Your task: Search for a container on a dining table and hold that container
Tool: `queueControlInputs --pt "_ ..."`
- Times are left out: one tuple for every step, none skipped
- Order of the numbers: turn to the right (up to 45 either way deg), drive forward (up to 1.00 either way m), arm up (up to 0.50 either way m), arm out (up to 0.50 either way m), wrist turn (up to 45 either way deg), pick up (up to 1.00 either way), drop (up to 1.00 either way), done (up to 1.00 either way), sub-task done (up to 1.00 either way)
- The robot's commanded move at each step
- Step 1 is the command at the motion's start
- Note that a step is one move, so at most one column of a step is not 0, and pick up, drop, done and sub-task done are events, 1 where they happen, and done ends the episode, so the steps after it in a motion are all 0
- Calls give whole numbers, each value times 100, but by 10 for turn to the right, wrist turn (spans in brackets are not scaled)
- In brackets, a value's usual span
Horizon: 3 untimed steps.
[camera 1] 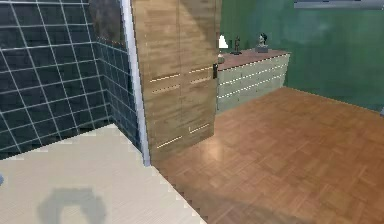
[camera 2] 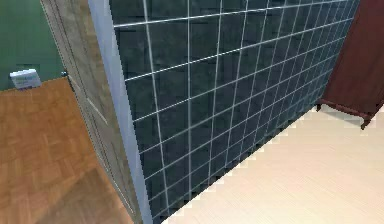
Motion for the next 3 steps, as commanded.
queueControlInputs --pt "0 45 0 0 0 0 0 0 0" --pt "450 0 0 0 0 0 0 0 0" --pt "30 0 0 0 0 0 0 0 0"
